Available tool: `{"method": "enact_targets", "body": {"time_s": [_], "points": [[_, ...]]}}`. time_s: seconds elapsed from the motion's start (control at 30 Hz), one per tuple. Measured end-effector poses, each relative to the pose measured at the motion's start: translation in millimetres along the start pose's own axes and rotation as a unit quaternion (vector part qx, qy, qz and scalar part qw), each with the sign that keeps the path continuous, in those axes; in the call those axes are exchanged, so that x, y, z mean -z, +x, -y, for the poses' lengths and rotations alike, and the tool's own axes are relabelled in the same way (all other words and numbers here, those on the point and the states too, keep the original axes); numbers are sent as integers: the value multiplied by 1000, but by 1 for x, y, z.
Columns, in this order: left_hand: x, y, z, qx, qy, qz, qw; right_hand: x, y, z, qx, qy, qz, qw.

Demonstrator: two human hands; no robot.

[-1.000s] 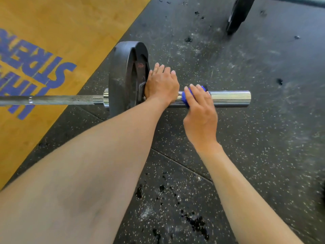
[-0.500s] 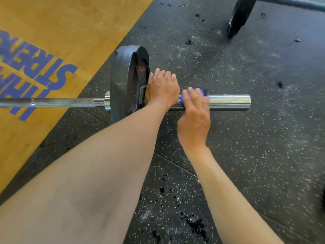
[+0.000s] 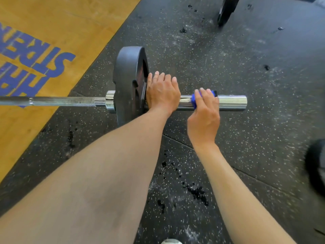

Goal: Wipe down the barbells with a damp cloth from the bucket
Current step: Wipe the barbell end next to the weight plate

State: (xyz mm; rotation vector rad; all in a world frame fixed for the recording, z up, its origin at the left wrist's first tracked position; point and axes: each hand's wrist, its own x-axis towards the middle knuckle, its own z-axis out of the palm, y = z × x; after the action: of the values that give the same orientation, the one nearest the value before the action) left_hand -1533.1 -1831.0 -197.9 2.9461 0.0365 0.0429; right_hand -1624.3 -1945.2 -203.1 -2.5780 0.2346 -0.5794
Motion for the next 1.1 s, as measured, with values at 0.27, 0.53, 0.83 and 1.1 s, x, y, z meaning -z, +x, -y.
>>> {"method": "enact_targets", "body": {"time_s": [0.27,0.53,0.83,1.1], "points": [[11,-94,7,-6,43,14,999,43,-71,1,-9,-22,23,999],[14,-191,18,-15,31,2,999,83,-154,10,24,-50,62,997],[16,-287,33,-23,2,-33,999,114,-232,23,50,-45,90,994],[34,-348,37,-21,-50,-40,998,142,-287,26,10,-50,86,995]]}}
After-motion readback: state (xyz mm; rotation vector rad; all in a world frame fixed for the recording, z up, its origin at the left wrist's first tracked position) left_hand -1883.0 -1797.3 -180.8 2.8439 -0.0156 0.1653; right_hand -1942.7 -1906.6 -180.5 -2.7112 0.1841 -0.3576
